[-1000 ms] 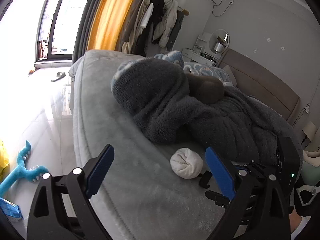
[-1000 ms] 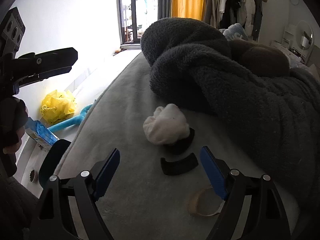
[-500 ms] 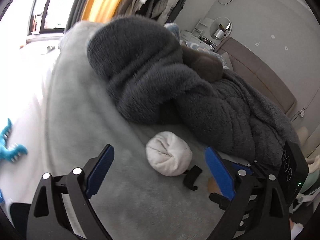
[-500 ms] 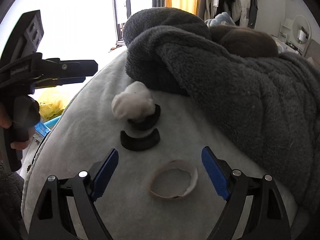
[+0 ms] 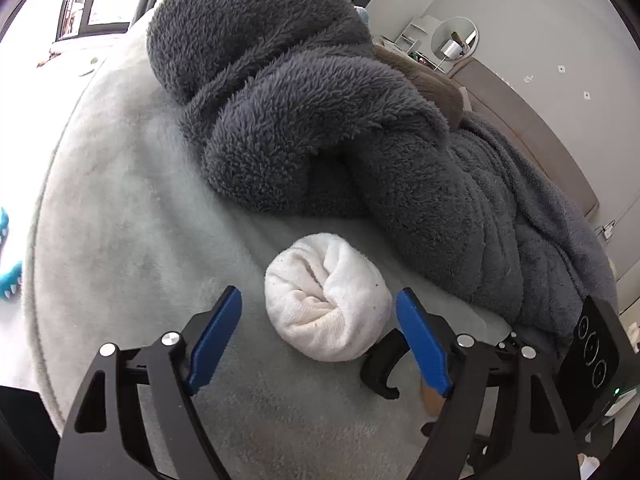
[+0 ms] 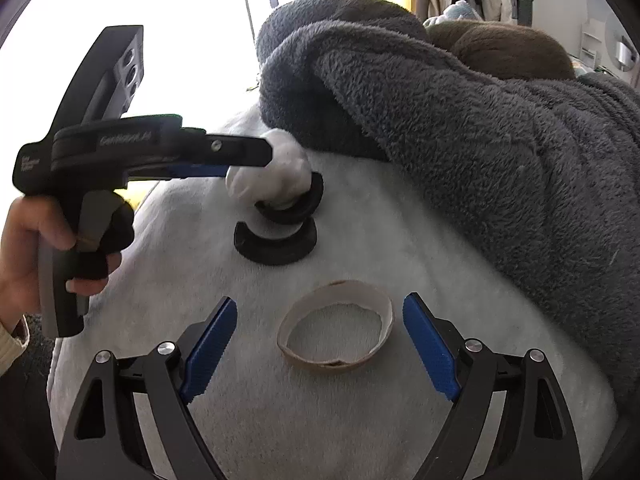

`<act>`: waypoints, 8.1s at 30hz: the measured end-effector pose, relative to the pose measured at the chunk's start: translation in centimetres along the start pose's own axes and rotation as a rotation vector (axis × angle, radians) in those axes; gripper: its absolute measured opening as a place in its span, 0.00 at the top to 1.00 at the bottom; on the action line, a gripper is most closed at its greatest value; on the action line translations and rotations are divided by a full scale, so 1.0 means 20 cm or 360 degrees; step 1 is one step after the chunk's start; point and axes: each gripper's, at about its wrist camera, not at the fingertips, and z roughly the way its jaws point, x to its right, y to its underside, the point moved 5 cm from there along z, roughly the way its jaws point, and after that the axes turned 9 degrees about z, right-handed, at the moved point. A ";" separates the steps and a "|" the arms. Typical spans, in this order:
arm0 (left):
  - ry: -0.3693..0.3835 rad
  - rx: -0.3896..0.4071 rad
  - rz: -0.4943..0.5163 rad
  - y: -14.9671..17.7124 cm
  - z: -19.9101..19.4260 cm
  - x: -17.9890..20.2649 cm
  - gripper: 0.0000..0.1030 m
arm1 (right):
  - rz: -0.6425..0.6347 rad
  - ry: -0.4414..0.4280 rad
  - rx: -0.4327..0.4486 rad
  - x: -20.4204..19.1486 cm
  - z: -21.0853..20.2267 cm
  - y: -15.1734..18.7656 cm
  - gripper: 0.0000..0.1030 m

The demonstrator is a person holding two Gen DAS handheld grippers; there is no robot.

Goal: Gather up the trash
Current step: 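Grasp the white tissue ball with the left tool while the right tool grasps the brown tape ring, then carry the tissue ball and tape ring with both tools toward the black bin, then open the left tool to drop the tissue ball into the bin, then open the right tool to drop the tape ring into the bin, then move both open tools back over the black plastic pieces on the bed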

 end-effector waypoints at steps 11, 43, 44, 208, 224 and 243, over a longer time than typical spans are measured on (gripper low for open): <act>-0.0008 0.0047 0.0022 0.00 0.03 0.05 0.47 | -0.0016 -0.0011 -0.0056 0.03 0.00 0.05 0.39; -0.0140 0.0251 0.0267 0.07 -0.41 0.18 0.52 | 0.0197 0.0126 0.0092 -0.06 -0.25 0.00 0.47; -0.0149 0.0254 0.0274 0.08 -0.42 0.18 0.52 | 0.0202 0.0124 0.0097 -0.06 -0.25 0.00 0.47; -0.0505 0.0608 0.0255 0.24 -1.43 -0.37 0.08 | 0.0003 -0.0089 0.0023 -1.11 0.13 -0.05 0.29; -0.0425 0.0509 0.0343 0.14 -1.18 -0.21 0.08 | 0.0054 -0.0012 0.0143 -0.81 0.02 -0.16 0.29; -0.0305 0.0391 0.0328 0.04 -0.84 -0.14 0.08 | 0.0130 0.0073 0.0138 -0.36 0.02 -0.21 0.23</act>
